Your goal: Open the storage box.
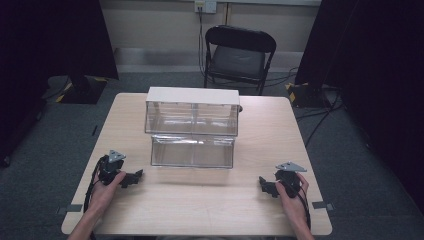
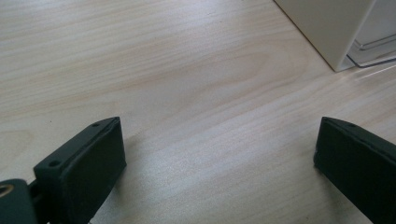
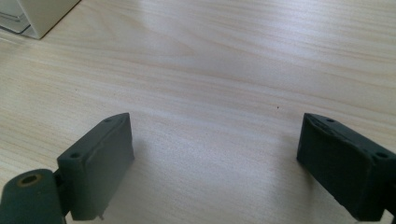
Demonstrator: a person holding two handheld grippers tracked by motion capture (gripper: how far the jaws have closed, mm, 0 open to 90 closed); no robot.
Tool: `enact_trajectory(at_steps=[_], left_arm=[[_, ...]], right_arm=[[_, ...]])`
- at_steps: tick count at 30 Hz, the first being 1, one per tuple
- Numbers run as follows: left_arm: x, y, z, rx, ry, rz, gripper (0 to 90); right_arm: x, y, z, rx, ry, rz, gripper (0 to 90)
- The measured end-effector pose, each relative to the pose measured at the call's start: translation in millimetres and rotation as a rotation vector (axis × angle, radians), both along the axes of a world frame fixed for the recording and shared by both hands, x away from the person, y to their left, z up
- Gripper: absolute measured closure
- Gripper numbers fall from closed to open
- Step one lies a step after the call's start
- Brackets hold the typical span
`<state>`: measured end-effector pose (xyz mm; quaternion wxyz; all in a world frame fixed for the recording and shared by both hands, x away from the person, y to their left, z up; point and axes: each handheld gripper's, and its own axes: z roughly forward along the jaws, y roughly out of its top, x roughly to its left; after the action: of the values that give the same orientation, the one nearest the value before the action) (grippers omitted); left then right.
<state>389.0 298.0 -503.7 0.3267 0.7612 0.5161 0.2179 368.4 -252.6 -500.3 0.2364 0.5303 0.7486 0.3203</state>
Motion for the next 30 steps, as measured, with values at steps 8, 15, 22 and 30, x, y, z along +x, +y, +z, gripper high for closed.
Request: enact_trajectory(at_steps=[8,15,22,30], left_arm=[[-0.8,0.9,0.4,0.004,0.001,-0.004,1.8],[-6.7,0.3,5.5,-0.034,-0.002,0.011,21.1],[-12.3,-14.7,13.9,-0.020,-0.027,-0.044,17.1],[-15.7,-21.3,21.6,-0.051,-0.053,-0.089,17.3]], right_arm=[[0.0,0.0,0.0,0.000,0.000,0.000,9.9],[0.0,0.0,0.0,0.000,0.000,0.000,10.0],[0.0,0.0,0.0,0.000,0.000,0.000,9.9],[0.0,0.0,0.0,0.000,0.000,0.000,9.9]])
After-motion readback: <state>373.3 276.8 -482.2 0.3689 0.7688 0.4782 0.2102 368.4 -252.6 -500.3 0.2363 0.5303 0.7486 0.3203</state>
